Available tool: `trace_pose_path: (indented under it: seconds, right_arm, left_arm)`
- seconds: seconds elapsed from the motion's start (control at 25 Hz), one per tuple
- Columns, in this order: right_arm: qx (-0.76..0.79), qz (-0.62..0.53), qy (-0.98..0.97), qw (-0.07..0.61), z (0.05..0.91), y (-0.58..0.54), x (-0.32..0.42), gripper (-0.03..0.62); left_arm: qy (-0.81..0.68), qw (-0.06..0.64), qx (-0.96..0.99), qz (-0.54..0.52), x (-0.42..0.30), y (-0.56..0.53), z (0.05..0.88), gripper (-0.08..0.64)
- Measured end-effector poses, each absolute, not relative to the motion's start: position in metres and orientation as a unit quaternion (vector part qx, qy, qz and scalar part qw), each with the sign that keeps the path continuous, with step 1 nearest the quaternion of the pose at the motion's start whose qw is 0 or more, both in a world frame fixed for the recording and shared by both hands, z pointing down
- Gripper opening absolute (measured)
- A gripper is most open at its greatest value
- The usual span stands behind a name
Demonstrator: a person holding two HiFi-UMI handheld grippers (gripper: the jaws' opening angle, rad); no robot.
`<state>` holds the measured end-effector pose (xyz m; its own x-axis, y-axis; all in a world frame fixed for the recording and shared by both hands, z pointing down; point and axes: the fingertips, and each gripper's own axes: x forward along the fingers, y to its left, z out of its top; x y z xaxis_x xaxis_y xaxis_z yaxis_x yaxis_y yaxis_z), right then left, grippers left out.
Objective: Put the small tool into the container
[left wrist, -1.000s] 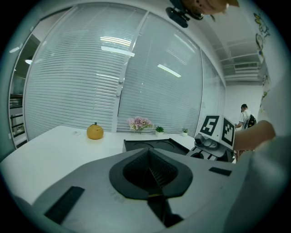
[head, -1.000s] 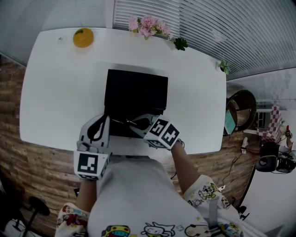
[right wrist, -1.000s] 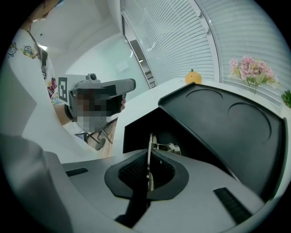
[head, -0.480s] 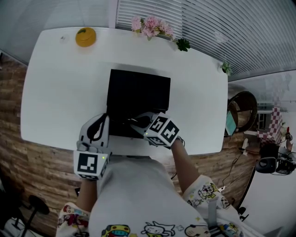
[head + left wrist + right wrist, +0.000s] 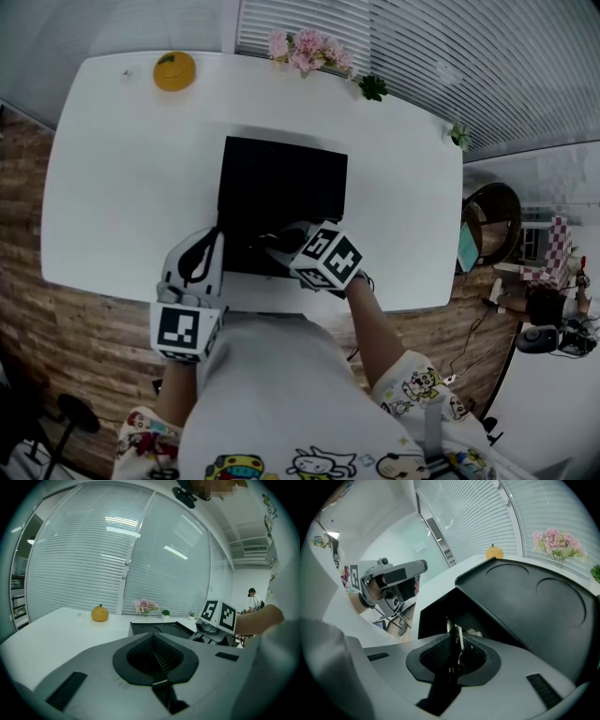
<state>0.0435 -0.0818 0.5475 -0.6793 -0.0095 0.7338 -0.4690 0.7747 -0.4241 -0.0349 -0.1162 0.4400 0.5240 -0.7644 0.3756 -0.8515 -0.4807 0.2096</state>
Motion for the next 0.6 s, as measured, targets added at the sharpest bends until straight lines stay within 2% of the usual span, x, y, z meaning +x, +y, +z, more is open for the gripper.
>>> trace_pose_path:
  seconds: [0.6]
  right_arm:
    - [0.173, 0.274, -0.859, 0.396, 0.5536, -0.0890, 0.0453, 0.123]
  left_arm:
    - [-0.479, 0.188, 0.850, 0.111, -0.0429, -0.1139, 0.4404, 0.005]
